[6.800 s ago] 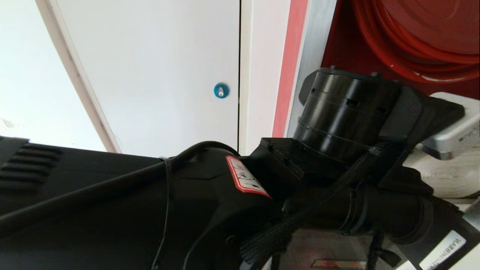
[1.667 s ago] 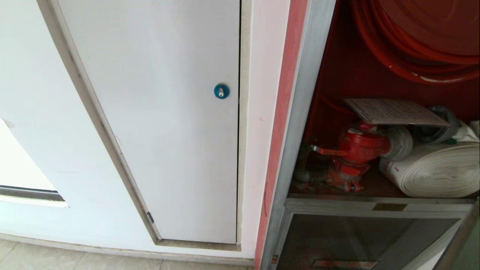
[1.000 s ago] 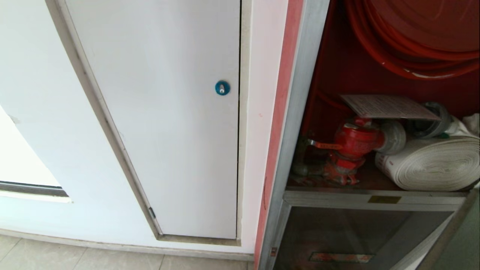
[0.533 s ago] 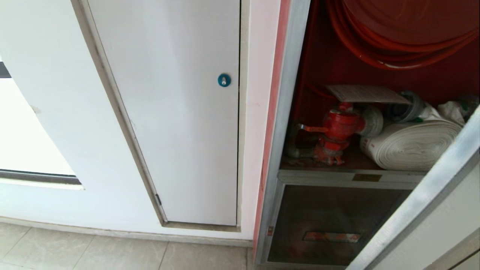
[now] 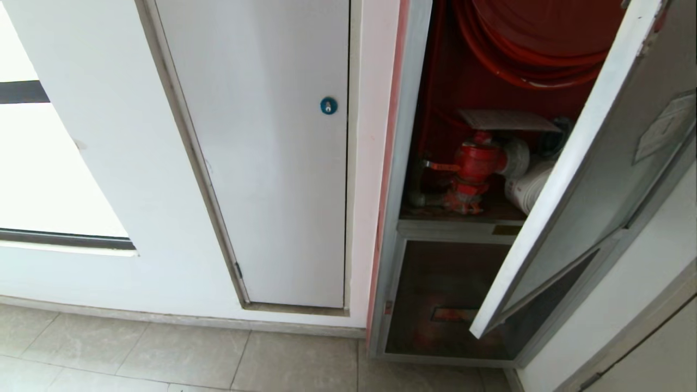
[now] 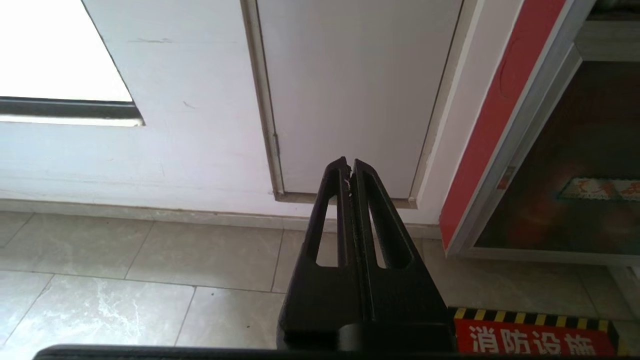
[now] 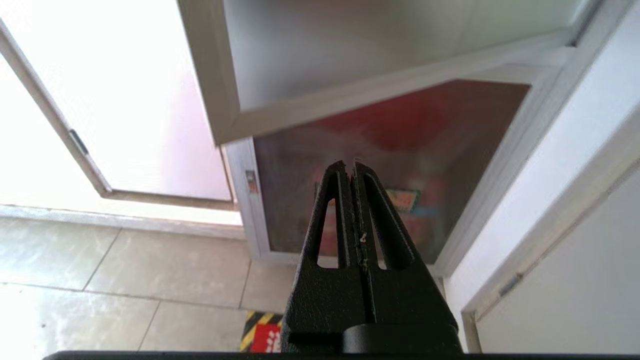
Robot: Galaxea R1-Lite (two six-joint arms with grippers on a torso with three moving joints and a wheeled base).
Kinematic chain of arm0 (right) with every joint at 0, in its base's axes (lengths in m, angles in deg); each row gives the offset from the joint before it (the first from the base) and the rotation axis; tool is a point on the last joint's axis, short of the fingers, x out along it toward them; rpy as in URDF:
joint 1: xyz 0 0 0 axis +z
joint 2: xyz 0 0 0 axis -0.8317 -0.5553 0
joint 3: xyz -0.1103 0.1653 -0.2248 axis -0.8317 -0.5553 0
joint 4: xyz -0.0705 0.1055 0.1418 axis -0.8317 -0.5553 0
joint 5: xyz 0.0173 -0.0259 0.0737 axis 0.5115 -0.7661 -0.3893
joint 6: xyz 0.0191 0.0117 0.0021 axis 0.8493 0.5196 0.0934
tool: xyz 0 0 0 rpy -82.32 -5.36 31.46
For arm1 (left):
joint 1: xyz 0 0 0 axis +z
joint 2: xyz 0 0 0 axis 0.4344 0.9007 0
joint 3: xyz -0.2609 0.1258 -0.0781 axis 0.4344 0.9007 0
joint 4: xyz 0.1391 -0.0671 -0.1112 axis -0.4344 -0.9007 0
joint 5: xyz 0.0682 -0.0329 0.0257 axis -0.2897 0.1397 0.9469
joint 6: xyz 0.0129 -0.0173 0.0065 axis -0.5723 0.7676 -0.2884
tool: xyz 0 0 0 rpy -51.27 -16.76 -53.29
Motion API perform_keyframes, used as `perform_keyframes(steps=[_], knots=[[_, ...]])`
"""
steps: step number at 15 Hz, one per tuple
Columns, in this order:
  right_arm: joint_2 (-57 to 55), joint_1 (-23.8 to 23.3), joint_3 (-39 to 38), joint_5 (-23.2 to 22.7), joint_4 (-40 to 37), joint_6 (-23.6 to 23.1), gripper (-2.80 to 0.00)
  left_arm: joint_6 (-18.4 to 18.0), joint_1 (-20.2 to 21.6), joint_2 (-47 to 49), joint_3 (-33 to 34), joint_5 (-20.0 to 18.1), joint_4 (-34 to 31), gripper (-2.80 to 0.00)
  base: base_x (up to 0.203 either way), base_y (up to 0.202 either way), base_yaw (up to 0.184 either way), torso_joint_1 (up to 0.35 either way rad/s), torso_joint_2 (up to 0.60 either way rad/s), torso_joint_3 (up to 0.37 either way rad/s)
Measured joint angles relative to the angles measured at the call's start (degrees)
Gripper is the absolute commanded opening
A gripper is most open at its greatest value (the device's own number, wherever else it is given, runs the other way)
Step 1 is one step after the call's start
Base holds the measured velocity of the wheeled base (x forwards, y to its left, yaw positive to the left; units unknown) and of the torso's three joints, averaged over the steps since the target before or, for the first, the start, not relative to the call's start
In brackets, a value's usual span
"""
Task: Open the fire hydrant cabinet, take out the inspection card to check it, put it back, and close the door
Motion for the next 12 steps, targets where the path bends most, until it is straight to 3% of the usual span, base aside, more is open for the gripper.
perform_keyframes(steps=[7, 12], knots=[[0.0, 0.0, 0.0, 0.0, 0.0, 0.0, -2.80, 0.0, 0.0, 0.0, 0.0, 0.0, 0.0, -2.80, -0.193, 0.000, 0.002, 0.000, 0.00, 0.003], [0.0, 0.0, 0.0, 0.0, 0.0, 0.0, -2.80, 0.0, 0.0, 0.0, 0.0, 0.0, 0.0, -2.80, -0.017, 0.000, -0.001, 0.004, 0.00, -0.002]])
